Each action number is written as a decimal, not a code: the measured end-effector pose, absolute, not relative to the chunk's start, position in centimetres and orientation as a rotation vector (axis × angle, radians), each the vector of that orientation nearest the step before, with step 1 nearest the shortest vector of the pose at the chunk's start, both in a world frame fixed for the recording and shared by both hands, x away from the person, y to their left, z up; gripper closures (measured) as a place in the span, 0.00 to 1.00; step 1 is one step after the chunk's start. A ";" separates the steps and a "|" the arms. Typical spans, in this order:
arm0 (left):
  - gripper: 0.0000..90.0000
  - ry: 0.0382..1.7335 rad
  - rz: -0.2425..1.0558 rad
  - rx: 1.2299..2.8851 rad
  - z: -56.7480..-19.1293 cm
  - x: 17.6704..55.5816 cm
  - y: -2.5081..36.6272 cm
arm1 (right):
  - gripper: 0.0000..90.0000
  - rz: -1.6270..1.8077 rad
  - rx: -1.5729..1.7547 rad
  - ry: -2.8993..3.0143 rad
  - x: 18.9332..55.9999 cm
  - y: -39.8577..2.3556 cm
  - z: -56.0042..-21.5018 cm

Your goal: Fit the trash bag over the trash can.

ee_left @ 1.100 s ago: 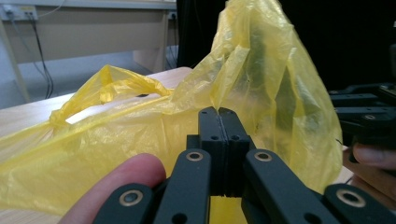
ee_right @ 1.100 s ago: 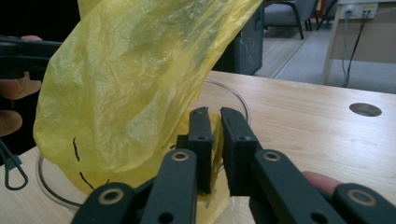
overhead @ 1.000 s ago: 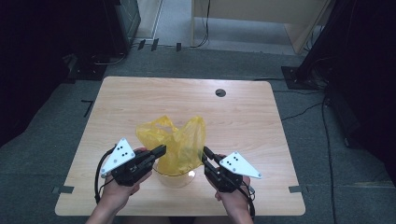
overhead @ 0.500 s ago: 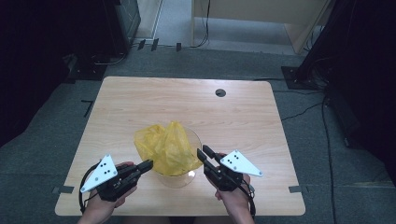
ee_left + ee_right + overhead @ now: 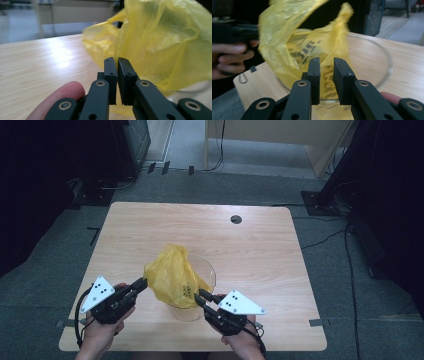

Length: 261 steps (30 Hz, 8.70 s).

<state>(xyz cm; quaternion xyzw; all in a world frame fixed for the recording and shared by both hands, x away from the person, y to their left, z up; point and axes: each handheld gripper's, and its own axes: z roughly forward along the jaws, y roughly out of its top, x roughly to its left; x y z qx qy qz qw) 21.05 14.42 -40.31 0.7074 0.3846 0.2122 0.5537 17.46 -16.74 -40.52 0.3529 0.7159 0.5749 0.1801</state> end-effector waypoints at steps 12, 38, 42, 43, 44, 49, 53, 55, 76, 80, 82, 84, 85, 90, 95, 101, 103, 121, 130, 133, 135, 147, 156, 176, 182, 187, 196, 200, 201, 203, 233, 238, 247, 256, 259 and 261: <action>0.36 1.089 0.473 1.510 -38.0 20.3 14.8 | 0.84 1.599 1.050 2.000 17.1 -13.6 -40.8; 0.88 1.014 0.411 1.552 -38.5 19.6 12.3 | 0.74 1.619 1.137 1.854 18.6 -15.2 -38.5; 0.88 1.000 0.414 1.551 -38.5 19.5 12.5 | 0.66 1.664 1.240 1.876 20.7 -15.5 -37.5; 0.88 0.997 0.412 1.551 -38.6 19.5 12.5 | 0.65 1.666 1.263 1.898 21.3 -15.4 -37.3; 0.88 0.994 0.410 1.551 -38.6 19.5 12.5 | 0.64 1.661 1.289 1.902 21.7 -15.2 -37.2; 0.89 0.970 0.404 1.557 -38.7 19.3 12.6 | 0.66 1.572 1.388 1.935 23.9 -14.1 -37.2; 0.91 0.969 0.402 1.553 -38.8 19.2 13.0 | 0.93 1.458 1.355 1.994 24.2 -13.4 -37.7; 0.92 0.973 0.398 1.557 -38.9 19.1 13.3 | 0.98 1.450 1.335 1.956 23.7 -13.6 -37.9; 1.00 1.001 0.225 1.621 -41.8 18.1 12.6 | 1.00 1.339 1.325 1.813 18.3 -20.6 -40.0; 1.00 1.021 0.226 1.659 -41.9 18.2 12.4 | 1.00 1.295 1.318 1.840 18.2 -20.5 -40.7; 1.00 1.022 0.257 1.707 -42.1 18.2 12.2 | 1.00 1.267 1.338 1.853 18.4 -20.7 -41.5; 1.00 1.028 0.259 1.736 -42.5 18.4 12.0 | 1.00 1.261 1.345 1.856 18.5 -20.7 -41.8; 1.00 1.038 0.263 1.758 -42.9 18.6 11.9 | 1.00 1.251 1.362 1.868 18.8 -20.8 -42.3; 1.00 1.079 0.280 1.843 -44.6 19.3 11.8 | 1.00 1.227 1.394 1.916 19.3 -20.4 -43.8; 0.96 1.146 0.199 1.788 -46.6 20.0 12.9 | 1.00 1.232 1.398 1.957 19.3 -20.1 -45.1; 0.65 1.140 0.321 1.633 -43.4 18.9 14.4 | 1.00 1.261 1.382 1.905 18.9 -20.4 -44.3; 0.63 1.127 0.375 1.570 -41.7 18.1 14.5 | 1.00 1.266 1.380 1.889 18.7 -20.4 -44.1; 0.20 1.033 0.748 1.471 -33.9 13.4 7.9 | 1.00 1.297 1.315 1.855 17.6 -19.6 -42.5; 0.94 1.099 0.651 1.456 -35.9 16.6 8.9 | 1.00 1.297 1.305 1.861 17.3 -19.5 -42.6; 0.98 1.194 0.490 1.460 -38.4 17.8 11.3 | 1.00 1.265 1.297 1.903 17.3 -19.2 -43.2; 0.99 1.231 0.448 1.490 -39.9 18.2 12.0 | 1.00 1.251 1.302 1.919 17.4 -19.1 -43.6; 1.00 1.250 0.234 1.687 -45.6 20.6 11.2 | 1.00 1.195 1.289 2.005 17.8 -17.7 -45.1; 1.00 1.336 0.304 1.739 -47.8 22.6 12.8 | 1.00 1.098 1.348 2.054 19.1 -18.3 -47.7; 0.47 1.299 0.458 1.646 -44.5 23.6 13.4 | 0.64 1.423 1.292 1.905 19.6 -23.9 -44.8; 0.45 1.265 0.546 1.676 -42.9 25.1 12.8 | 0.63 1.409 1.246 1.883 21.2 -22.9 -43.3; 0.58 1.103 0.606 1.828 -43.0 26.7 11.1 | 0.68 1.412 1.268 1.989 23.8 -21.7 -44.2; 0.97 1.022 0.608 1.884 -43.3 28.2 9.7 | 1.00 1.313 1.216 2.052 25.5 -20.1 -44.9; 1.00 1.025 0.593 1.909 -43.8 28.6 9.2 | 1.00 1.299 1.240 2.015 26.5 -19.7 -45.0; 1.00 1.029 0.591 1.911 -44.1 28.7 9.1 | 1.00 1.299 1.240 2.015 26.5 -19.7 -45.0; 1.00 1.066 0.580 1.913 -44.7 28.9 8.9 | 1.00 1.274 1.276 2.008 26.9 -19.3 -45.7; 0.99 1.419 0.667 1.954 -51.4 29.0 7.0 | 1.00 1.128 1.510 1.958 28.5 -18.8 -51.0; 0.49 1.427 0.468 1.801 -50.1 28.2 10.2 | 0.80 1.295 1.503 1.908 27.6 -20.8 -49.8; 0.61 1.351 0.630 1.650 -45.6 25.2 10.1 | 0.95 1.350 1.391 1.715 24.4 -21.3 -45.7; 1.00 1.278 0.660 1.643 -46.4 24.2 6.7 | 1.00 1.376 1.418 1.677 23.0 -19.3 -46.4; 1.00 1.283 0.661 1.656 -47.4 24.0 6.5 | 1.00 1.319 1.419 1.687 22.8 -19.1 -47.4; 1.00 1.291 0.660 1.647 -47.8 23.9 6.4 | 1.00 1.275 1.424 1.714 22.7 -18.9 -48.6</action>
